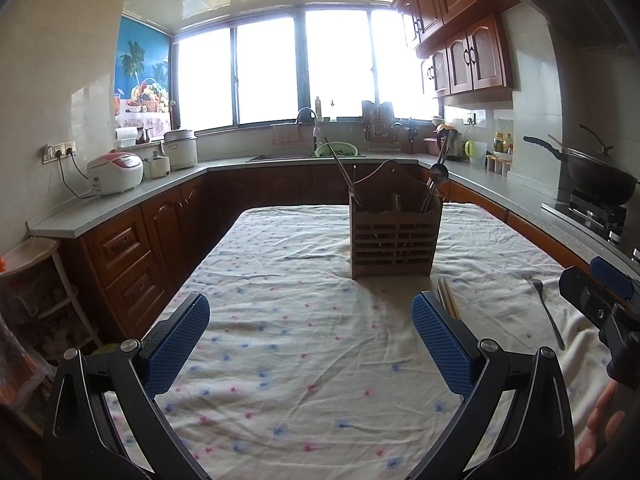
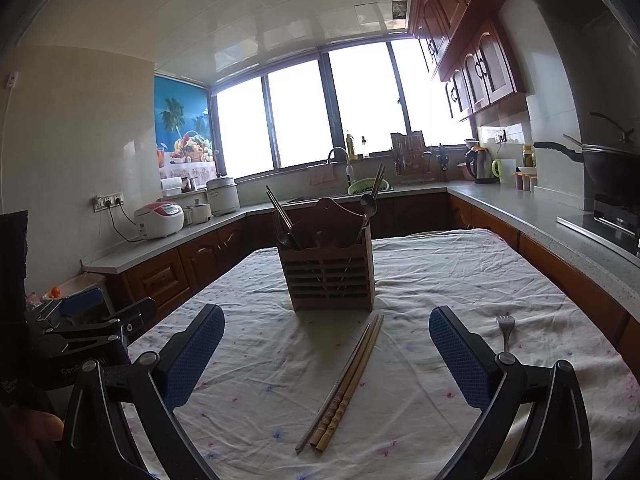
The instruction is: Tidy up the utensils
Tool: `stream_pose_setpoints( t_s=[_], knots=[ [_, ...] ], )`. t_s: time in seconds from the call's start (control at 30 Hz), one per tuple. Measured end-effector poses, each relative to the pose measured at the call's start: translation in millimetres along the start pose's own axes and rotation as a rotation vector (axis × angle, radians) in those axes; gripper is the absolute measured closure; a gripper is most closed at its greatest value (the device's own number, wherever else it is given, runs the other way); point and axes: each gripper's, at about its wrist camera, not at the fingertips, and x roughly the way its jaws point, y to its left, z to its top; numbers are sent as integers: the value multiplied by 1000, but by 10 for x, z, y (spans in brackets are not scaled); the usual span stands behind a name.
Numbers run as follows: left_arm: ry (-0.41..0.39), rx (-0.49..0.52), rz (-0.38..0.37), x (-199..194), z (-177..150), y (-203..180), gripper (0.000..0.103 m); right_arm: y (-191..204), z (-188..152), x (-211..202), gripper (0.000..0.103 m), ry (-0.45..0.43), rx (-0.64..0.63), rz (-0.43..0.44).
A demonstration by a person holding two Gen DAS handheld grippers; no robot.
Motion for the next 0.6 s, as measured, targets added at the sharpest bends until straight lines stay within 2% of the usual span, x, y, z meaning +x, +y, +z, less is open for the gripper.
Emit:
stream_pose_setpoints(
  t_s=[0.6],
  knots=[
    [2,-1,-4,17,8,-8,0,0,13,22,0,-2,5,2]
  ],
)
